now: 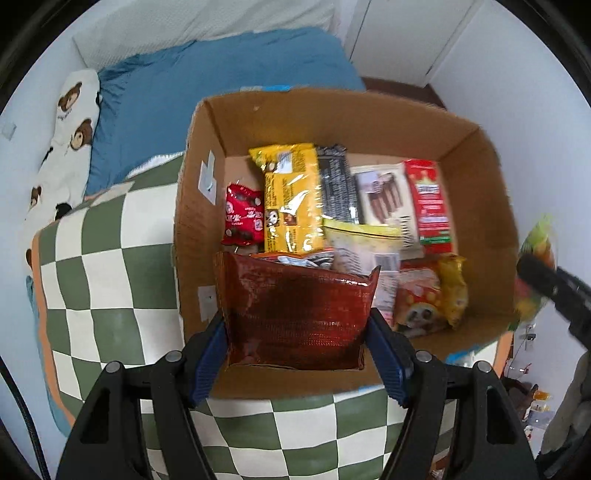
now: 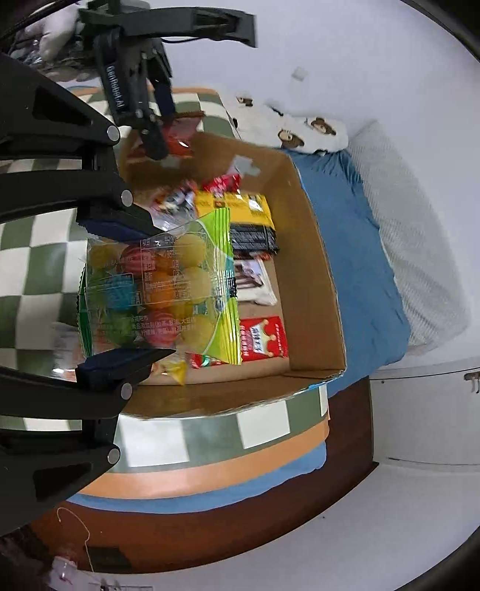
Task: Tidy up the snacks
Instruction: 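Carry both packs into the box and open both tools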
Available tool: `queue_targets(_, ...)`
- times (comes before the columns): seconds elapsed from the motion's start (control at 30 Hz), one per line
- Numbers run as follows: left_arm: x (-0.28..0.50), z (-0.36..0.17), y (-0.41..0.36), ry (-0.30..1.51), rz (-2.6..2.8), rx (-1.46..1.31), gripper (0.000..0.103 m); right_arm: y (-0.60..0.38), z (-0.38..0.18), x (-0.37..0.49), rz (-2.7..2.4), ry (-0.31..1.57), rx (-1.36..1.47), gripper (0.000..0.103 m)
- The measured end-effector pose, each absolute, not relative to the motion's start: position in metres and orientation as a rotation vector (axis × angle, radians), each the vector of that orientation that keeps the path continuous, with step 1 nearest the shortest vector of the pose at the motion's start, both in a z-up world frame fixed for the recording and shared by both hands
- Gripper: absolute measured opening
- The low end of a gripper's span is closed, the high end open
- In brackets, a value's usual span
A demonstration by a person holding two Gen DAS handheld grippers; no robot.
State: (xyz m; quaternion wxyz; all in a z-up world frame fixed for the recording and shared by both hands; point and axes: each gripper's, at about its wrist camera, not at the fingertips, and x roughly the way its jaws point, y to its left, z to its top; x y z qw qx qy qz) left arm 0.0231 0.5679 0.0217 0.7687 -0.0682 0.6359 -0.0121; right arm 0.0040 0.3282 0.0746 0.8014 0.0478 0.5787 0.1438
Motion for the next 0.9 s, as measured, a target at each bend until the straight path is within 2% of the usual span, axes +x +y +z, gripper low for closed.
queue_targets(0.37,0.036,-0.019,0.585,1.46,0.054,-0.2,0.072,0.346,0.025,0.064,0.272,1.325,0.052,0.052)
queue_targets(0.4,0.036,-0.022,0.586,1.46,0.055,-0.213,0.075,0.346,0.019,0.068,0.273,1.338,0.058,0.052)
queue_targets(0.43,0.036,-0.024,0.586,1.461,0.06,-0.22,0.084,0.347,0.013,0.072,0.272,1.358,0.063,0.053)
queue_targets(0.47,0.037,-0.026,0.587,1.462,0.068,-0.222,0.086,0.348,0.008,0.075,0.274,1.371,0.064,0.06)
queue_targets(0.5,0.037,-0.027,0.587,1.461,0.072,-0.228,0.086,0.348,0.005,0.078,0.267,1.37,0.051,0.075)
queue_targets(0.57,0.038,-0.028,0.585,1.457,0.069,-0.23,0.094,0.348,0.002,0.079,0.266,1.363,0.052,0.087)
queue_targets(0.6,0.039,-0.026,0.583,1.451,0.066,-0.221,0.097,0.348,0.0,0.078,0.27,1.366,0.055,0.087)
queue_targets(0.9,0.041,-0.011,0.568,1.391,0.096,-0.172,0.097,0.343,-0.003,0.067,0.247,1.368,-0.005,0.088)
